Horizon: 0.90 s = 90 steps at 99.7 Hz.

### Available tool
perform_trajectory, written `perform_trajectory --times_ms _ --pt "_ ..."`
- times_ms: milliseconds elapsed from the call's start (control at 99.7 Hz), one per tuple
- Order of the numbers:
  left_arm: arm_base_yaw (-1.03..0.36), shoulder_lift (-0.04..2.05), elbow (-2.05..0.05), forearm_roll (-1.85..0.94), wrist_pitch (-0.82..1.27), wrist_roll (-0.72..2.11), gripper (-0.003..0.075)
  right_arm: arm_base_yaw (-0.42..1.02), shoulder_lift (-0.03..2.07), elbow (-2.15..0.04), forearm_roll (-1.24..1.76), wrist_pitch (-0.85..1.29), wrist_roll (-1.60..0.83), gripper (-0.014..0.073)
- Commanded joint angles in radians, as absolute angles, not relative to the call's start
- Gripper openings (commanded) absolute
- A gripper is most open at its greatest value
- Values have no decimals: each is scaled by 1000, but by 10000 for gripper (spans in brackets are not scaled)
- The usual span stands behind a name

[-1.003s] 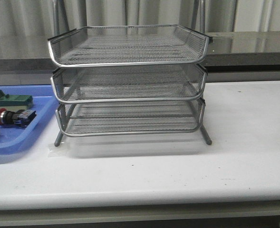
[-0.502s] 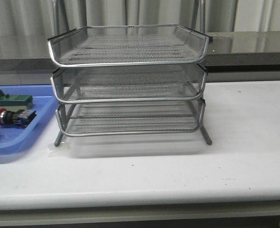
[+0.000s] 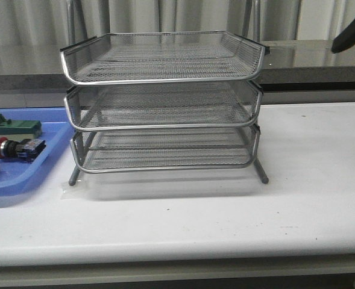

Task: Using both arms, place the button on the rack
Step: 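Reach the right gripper to the front edge of the middle wire tray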

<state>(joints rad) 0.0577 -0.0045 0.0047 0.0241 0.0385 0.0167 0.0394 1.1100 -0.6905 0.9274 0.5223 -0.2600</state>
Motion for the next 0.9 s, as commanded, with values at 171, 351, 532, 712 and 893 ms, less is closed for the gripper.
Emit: perform_trajectory --times_ms 171,351,532,712,893 --pt "52 -36 38 17 -48 6 -20 59 1285 -726 1433 517 -712 451" --pt "52 -36 38 17 -48 6 -20 125 1405 -726 1563 521 -831 451" --pt "52 -36 38 17 -48 6 -20 176 1492 -726 1671 521 -931 451" --pt "52 -36 38 17 -48 6 -20 180 1539 -733 1813 543 -1051 451" --pt "52 -36 38 17 -48 6 -20 180 1602 -779 1873 611 -1096 451"
